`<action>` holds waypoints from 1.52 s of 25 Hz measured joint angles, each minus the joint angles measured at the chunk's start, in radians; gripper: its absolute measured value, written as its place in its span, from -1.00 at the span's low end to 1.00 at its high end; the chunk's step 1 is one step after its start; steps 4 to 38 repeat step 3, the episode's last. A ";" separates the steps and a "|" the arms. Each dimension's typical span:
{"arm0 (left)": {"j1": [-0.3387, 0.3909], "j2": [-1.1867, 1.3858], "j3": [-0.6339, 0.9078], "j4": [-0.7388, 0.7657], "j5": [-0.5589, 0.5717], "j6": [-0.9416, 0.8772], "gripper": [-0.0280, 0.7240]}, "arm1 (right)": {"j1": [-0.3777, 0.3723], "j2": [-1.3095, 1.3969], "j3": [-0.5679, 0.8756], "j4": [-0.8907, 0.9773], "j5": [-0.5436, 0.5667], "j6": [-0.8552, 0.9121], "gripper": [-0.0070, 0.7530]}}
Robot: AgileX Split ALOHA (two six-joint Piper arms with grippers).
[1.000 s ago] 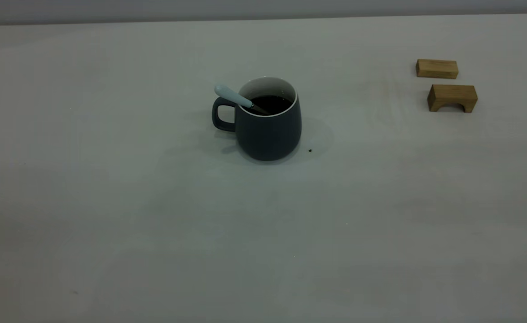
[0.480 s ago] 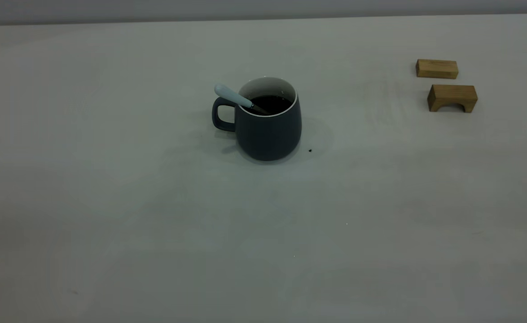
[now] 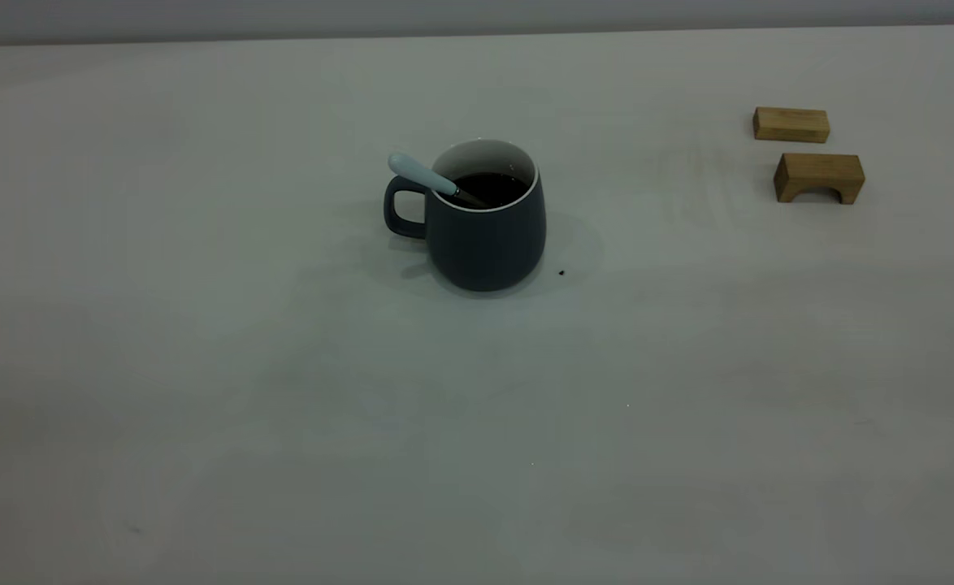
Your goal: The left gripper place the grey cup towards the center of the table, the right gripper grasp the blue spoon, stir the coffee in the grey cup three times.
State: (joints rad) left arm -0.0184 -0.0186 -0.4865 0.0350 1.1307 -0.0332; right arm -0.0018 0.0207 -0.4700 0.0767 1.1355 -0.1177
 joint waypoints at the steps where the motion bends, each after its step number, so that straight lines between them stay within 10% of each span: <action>1: 0.000 0.000 0.000 0.000 0.000 0.000 -0.14 | 0.000 0.000 0.000 0.001 0.000 0.000 -0.36; 38: 0.000 0.000 0.000 0.000 0.000 0.000 -0.14 | 0.000 0.000 0.000 0.001 0.000 0.000 -0.36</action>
